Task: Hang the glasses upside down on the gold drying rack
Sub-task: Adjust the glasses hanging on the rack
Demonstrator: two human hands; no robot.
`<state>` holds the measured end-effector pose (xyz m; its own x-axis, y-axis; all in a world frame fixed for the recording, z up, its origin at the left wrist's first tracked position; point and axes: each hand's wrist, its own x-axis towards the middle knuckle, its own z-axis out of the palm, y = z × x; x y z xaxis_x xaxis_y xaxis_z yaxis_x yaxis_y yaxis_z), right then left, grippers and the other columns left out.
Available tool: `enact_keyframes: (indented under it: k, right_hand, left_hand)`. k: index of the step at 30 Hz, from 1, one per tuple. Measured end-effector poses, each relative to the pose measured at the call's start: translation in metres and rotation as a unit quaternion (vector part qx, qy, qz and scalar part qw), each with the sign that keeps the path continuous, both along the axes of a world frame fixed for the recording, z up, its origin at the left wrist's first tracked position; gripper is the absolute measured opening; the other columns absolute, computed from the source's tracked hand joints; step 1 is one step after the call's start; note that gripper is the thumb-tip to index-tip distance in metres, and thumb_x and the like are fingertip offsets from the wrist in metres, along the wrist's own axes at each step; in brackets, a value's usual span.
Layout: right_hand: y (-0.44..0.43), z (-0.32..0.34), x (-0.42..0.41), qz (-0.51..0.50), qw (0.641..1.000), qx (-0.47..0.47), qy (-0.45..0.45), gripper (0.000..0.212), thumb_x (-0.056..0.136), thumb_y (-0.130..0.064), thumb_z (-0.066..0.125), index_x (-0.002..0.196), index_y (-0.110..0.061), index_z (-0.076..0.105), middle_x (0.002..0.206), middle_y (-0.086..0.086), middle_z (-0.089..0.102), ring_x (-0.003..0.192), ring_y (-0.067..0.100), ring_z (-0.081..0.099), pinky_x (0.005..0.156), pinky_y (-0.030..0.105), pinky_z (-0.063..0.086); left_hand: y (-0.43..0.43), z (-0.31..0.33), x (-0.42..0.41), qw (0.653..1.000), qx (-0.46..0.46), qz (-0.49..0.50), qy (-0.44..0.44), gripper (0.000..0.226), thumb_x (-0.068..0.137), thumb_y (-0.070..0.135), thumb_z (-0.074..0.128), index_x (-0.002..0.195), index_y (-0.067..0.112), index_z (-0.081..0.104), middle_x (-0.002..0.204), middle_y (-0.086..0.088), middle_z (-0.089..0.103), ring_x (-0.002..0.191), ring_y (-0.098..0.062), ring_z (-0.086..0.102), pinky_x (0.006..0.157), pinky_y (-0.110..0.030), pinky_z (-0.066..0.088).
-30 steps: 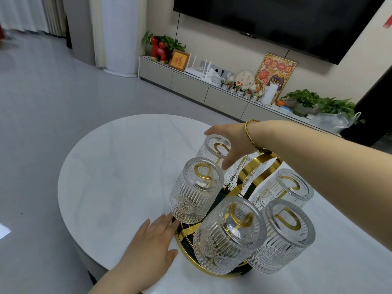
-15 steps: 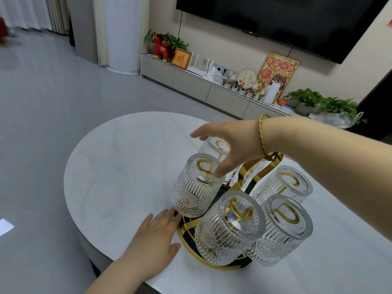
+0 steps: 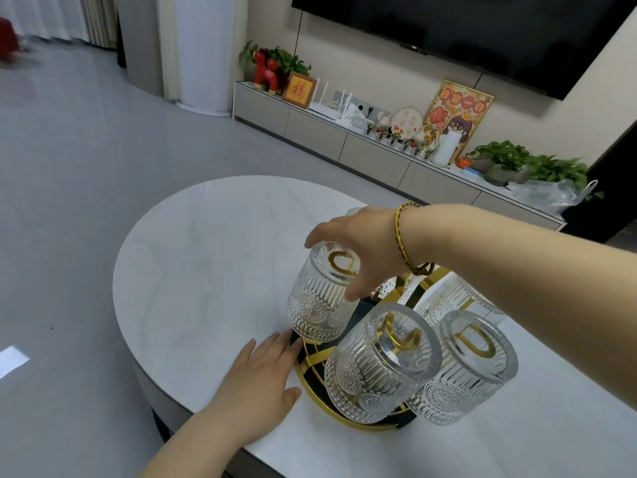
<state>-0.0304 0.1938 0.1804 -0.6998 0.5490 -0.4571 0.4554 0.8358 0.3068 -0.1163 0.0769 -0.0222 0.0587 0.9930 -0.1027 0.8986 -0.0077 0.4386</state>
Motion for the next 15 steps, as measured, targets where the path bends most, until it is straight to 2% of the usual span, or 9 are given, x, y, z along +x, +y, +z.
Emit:
enact_keyframes:
  k: [5,15]
  right_hand:
    - [-0.0039,0.0018,-0.0004,-0.01,0.996,-0.055,0.064,0.078,0.067,-0.044,0.067,0.132,-0.029,0.025,0.135,0.0,0.045,0.118,0.025,0.046,0.103,0.041,0.035]
    - [-0.0043,0.0023,0.004,-0.018,0.992,-0.077,0.101,0.087,0.065,-0.046,0.069,0.135,-0.028,0.02,0.141,0.0,0.038,0.126,0.022,0.039,0.108,0.04,0.03]
  left_hand:
    - [0.0008,-0.0002,0.0003,1.0,0.001,0.0,0.0,0.069,0.094,0.034,0.043,0.145,0.026,-0.002,0.156,0.005,-0.005,0.142,-0.011,-0.002,0.115,-0.035,-0.005]
    - [-0.0004,0.0007,0.001,1.0,-0.001,-0.002,0.003,0.07,0.094,0.035,0.043,0.145,0.025,-0.004,0.156,0.004,-0.006,0.142,-0.012,-0.004,0.115,-0.035,-0.006]
